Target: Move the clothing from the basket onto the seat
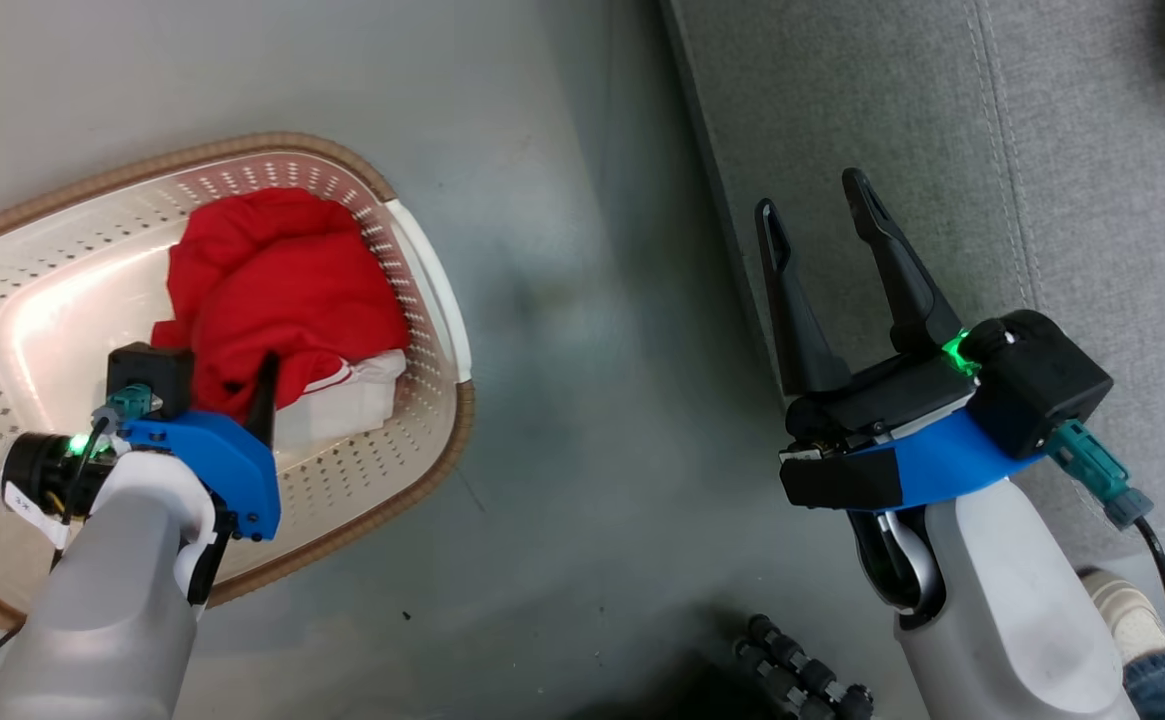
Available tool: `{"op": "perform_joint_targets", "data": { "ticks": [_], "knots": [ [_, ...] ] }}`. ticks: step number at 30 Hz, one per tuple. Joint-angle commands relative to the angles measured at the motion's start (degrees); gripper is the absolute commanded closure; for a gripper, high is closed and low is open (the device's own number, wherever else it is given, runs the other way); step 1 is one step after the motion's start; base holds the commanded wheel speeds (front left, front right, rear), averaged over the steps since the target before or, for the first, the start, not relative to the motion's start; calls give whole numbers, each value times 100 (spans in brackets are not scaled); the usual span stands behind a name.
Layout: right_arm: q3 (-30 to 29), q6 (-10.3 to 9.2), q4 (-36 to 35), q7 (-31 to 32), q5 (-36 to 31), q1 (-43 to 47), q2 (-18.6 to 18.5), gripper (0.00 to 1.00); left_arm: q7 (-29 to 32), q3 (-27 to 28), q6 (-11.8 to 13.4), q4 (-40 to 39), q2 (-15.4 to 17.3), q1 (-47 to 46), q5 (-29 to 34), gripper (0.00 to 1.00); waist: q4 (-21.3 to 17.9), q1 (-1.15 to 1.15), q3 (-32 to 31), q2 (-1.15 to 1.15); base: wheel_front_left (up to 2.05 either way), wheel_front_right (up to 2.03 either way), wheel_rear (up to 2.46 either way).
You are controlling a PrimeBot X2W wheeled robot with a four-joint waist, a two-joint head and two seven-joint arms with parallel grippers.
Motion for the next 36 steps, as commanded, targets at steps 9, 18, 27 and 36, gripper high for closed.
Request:
{"op": "perform_joint_targets", "data": {
  "ticks": [9,18,27,36],
  "knots": [
    [6,-6,138,-56,84,-144,8,0,95,-46,-26,456,-22,-213,-97,100,-93,-1,30,0,0,0,0],
    [-32,-6,108,-62,31,-166,8,0,-70,-105,-88,694,-164,-288,-152,100,14,-1,-62,0,0,0,0],
    [-90,-6,338,-54,-140,-20,7,0,-288,-222,-197,832,-516,-158,-248,100,316,-1,-781,0,0,0,0],
    [-168,-6,650,68,-394,425,1,0,-438,-609,-334,548,-950,201,-233,100,837,-1,-2240,0,0,0,0]
  ]
}}
